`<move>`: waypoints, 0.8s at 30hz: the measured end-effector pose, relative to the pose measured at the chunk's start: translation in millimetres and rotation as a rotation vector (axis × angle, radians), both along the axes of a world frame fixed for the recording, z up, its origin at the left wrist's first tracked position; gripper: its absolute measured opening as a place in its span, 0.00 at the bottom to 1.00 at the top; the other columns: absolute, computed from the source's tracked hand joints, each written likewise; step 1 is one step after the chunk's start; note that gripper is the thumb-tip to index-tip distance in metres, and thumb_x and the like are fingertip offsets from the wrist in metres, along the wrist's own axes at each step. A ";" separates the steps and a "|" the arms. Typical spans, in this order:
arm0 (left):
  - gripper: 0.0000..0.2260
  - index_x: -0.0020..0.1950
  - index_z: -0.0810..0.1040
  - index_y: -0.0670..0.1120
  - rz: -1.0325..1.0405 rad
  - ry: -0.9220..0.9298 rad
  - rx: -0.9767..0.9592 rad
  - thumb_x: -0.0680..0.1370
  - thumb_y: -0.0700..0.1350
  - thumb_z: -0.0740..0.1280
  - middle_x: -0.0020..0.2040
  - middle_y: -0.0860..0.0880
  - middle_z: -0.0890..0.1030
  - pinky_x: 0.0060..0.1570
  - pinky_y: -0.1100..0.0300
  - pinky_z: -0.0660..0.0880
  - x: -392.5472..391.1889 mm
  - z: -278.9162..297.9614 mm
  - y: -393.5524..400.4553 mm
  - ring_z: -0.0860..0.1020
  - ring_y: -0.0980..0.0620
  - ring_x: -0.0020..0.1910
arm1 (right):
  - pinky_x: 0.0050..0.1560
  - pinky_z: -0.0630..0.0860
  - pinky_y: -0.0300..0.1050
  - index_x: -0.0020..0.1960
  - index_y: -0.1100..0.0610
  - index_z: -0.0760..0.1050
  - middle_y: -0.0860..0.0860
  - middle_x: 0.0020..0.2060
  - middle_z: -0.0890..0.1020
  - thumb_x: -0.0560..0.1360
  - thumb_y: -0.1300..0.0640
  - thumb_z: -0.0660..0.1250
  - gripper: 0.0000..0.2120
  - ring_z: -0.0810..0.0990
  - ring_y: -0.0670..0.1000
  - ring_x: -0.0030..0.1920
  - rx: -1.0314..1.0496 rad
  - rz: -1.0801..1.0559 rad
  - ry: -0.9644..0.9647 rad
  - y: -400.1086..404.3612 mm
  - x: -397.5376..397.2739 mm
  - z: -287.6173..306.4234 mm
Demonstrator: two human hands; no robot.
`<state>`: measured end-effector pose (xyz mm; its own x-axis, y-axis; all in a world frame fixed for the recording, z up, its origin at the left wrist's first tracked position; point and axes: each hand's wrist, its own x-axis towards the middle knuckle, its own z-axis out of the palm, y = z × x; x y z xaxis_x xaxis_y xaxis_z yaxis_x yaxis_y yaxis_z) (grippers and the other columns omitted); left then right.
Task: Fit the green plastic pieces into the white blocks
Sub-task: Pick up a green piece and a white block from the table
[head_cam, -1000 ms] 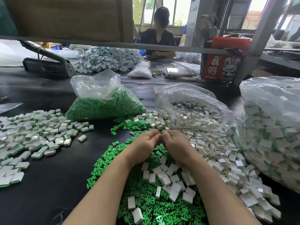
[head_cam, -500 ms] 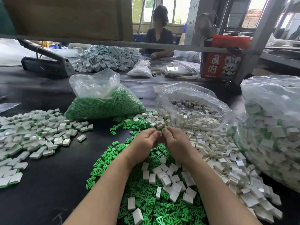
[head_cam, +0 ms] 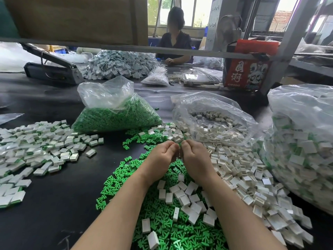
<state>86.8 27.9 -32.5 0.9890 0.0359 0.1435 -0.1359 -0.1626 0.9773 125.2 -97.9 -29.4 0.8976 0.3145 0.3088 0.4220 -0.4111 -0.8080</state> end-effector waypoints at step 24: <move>0.10 0.49 0.75 0.53 0.046 -0.019 0.440 0.83 0.48 0.55 0.48 0.51 0.82 0.51 0.52 0.76 2.6 -9.1 -4.8 0.80 0.51 0.49 | 0.35 0.67 0.47 0.31 0.53 0.70 0.50 0.31 0.76 0.82 0.41 0.44 0.29 0.75 0.52 0.34 -0.448 0.008 -0.099 -2.3 -4.8 -0.2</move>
<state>89.4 23.0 -41.6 0.9849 0.0117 0.1727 -0.1355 -0.5691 0.8111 120.4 -100.2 -29.6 0.8677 0.4433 0.2248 0.4927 -0.7075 -0.5066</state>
